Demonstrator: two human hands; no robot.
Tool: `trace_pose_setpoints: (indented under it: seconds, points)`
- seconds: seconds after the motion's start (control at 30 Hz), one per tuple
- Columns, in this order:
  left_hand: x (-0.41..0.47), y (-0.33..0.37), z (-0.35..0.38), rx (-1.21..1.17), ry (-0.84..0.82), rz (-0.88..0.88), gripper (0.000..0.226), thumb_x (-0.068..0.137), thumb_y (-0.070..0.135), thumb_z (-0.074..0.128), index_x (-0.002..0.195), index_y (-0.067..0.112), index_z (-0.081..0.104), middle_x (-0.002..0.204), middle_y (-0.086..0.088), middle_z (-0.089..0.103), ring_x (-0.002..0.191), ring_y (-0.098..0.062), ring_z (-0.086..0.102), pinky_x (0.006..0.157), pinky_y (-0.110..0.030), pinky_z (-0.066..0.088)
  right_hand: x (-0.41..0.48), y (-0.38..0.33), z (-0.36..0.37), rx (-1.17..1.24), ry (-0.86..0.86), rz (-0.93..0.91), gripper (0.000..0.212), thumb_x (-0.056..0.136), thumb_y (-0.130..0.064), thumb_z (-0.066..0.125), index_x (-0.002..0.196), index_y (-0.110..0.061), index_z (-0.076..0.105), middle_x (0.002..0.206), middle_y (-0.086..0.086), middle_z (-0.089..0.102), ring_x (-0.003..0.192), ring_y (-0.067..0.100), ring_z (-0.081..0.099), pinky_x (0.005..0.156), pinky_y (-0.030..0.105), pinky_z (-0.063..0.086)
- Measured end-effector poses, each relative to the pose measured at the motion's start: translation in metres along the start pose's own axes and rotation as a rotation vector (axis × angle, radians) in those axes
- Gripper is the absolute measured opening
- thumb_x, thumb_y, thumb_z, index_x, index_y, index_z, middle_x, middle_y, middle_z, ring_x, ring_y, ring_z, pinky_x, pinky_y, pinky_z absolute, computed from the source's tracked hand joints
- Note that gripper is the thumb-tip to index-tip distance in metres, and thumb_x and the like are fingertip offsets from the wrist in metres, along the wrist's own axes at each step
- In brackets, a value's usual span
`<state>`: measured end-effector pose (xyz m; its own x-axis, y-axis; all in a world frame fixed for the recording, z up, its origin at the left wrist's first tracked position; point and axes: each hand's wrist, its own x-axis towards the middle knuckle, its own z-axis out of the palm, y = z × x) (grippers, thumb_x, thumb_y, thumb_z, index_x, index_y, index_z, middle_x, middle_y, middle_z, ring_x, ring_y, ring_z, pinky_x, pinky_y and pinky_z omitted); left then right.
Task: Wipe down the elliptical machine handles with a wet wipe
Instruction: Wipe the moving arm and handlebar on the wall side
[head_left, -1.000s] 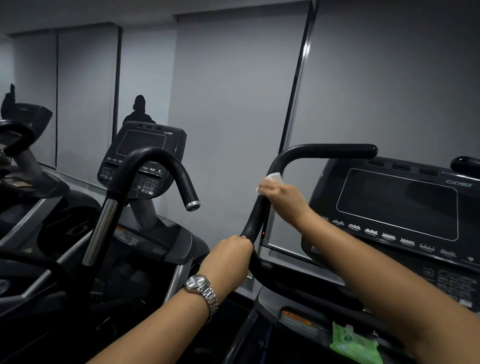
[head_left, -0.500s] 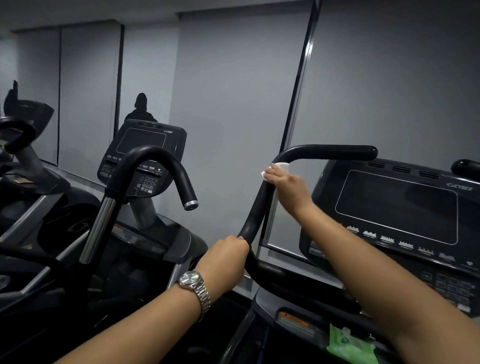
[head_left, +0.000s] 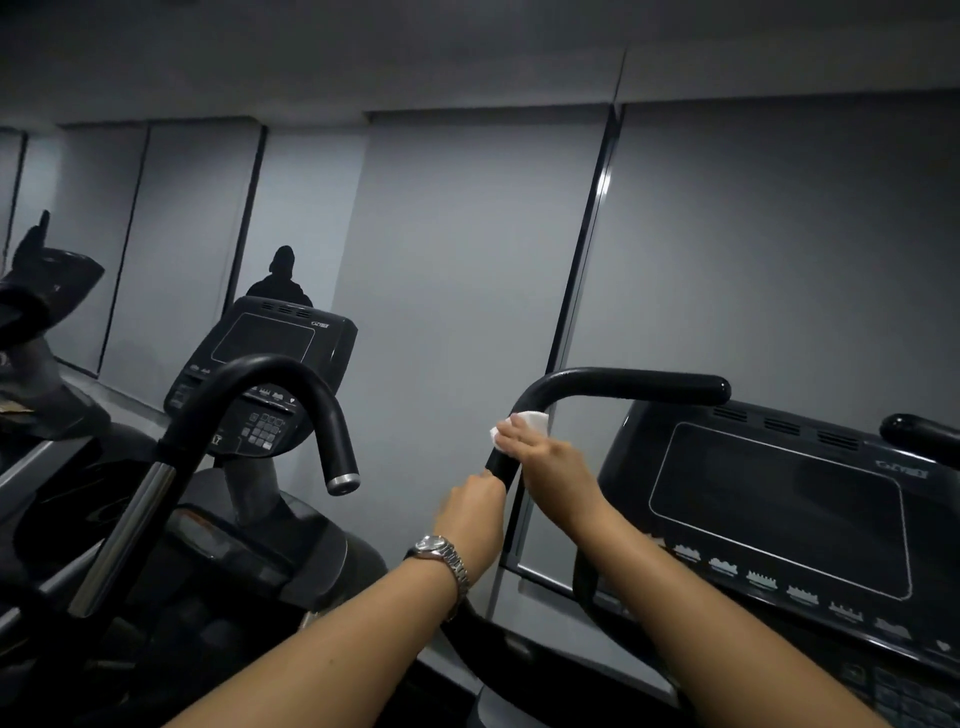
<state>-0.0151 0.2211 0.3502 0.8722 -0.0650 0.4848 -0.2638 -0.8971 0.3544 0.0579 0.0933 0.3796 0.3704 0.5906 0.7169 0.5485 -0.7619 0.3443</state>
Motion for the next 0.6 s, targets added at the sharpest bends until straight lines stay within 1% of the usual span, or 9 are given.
trace_pose_setpoints:
  seconds: [0.03,0.1,0.2,0.27,0.3,0.37,0.43,0.53,0.6]
  points:
    - [0.003,0.001,0.004,0.023,0.013,-0.017,0.024,0.094,0.004,0.049,0.118,0.002,0.048,0.110,-0.013,0.062,0.100,-0.029,0.063,0.076,-0.033,0.049,-0.001,0.006,0.000,0.010,0.009,-0.030,0.052,0.071,0.019,0.064,0.114,-0.009,0.067,0.125,0.003,0.063,0.121,0.022,0.054,0.078,0.042,0.058]
    - [0.005,0.001,0.011,0.071,0.044,-0.030,0.033,0.095,0.002,0.047,0.126,-0.002,0.040,0.113,-0.014,0.061,0.103,-0.029,0.062,0.079,-0.032,0.049,0.009,0.020,-0.003,0.001,0.053,-0.014,0.054,0.065,0.019,0.068,0.109,-0.013,0.070,0.119,0.000,0.067,0.115,0.019,0.059,0.073,0.039,0.060]
    - [0.005,-0.001,0.019,0.137,0.081,0.008,0.049,0.094,-0.003,0.042,0.140,-0.005,0.026,0.119,-0.016,0.059,0.106,-0.027,0.061,0.084,-0.031,0.049,0.026,0.021,-0.007,0.000,0.094,0.102,0.047,0.069,0.016,0.067,0.107,-0.011,0.070,0.118,0.004,0.067,0.113,0.023,0.060,0.073,0.042,0.059]
    - [0.003,-0.003,0.022,0.162,0.100,0.047,0.059,0.094,-0.005,0.042,0.145,-0.008,0.013,0.123,-0.017,0.056,0.109,-0.026,0.059,0.088,-0.030,0.048,0.023,0.010,0.000,-0.006,0.094,0.098,0.042,0.072,0.013,0.066,0.108,-0.009,0.069,0.121,0.006,0.065,0.113,0.024,0.061,0.072,0.043,0.059]
    - [0.003,-0.004,0.022,0.165,0.109,0.061,0.060,0.094,-0.005,0.042,0.145,-0.008,0.011,0.125,-0.017,0.055,0.111,-0.026,0.057,0.090,-0.031,0.047,0.016,0.005,0.005,0.003,0.084,0.060,0.043,0.071,0.014,0.067,0.107,-0.008,0.069,0.120,0.005,0.065,0.113,0.024,0.061,0.070,0.042,0.060]
    - [0.001,-0.006,0.023,0.160,0.120,0.071,0.061,0.095,-0.003,0.042,0.146,-0.008,0.010,0.128,-0.017,0.052,0.114,-0.025,0.055,0.092,-0.031,0.046,0.002,0.005,0.011,0.026,0.073,-0.047,0.050,0.065,0.018,0.069,0.107,-0.009,0.070,0.117,0.003,0.067,0.115,0.021,0.060,0.075,0.038,0.059]
    - [0.000,-0.005,0.024,0.158,0.130,0.080,0.062,0.095,-0.001,0.044,0.146,-0.007,0.009,0.129,-0.018,0.052,0.115,-0.024,0.055,0.094,-0.029,0.046,0.005,0.015,0.007,0.020,0.082,-0.076,0.053,0.064,0.019,0.069,0.107,-0.012,0.070,0.117,0.001,0.067,0.116,0.018,0.058,0.078,0.037,0.058]
    - [-0.001,-0.005,0.024,0.155,0.130,0.090,0.064,0.095,0.000,0.045,0.147,-0.006,0.007,0.131,-0.018,0.050,0.117,-0.023,0.053,0.096,-0.028,0.045,0.027,0.022,-0.006,-0.030,0.146,0.057,0.042,0.066,0.015,0.072,0.101,-0.009,0.071,0.112,0.004,0.069,0.112,0.022,0.061,0.069,0.042,0.060]
    - [-0.001,-0.006,0.024,0.166,0.123,0.090,0.065,0.094,-0.003,0.045,0.146,-0.007,0.006,0.132,-0.018,0.049,0.118,-0.023,0.052,0.097,-0.029,0.043,0.033,0.013,-0.005,-0.067,0.151,0.124,0.036,0.067,0.014,0.072,0.097,-0.005,0.071,0.108,0.008,0.070,0.112,0.027,0.061,0.070,0.044,0.060]
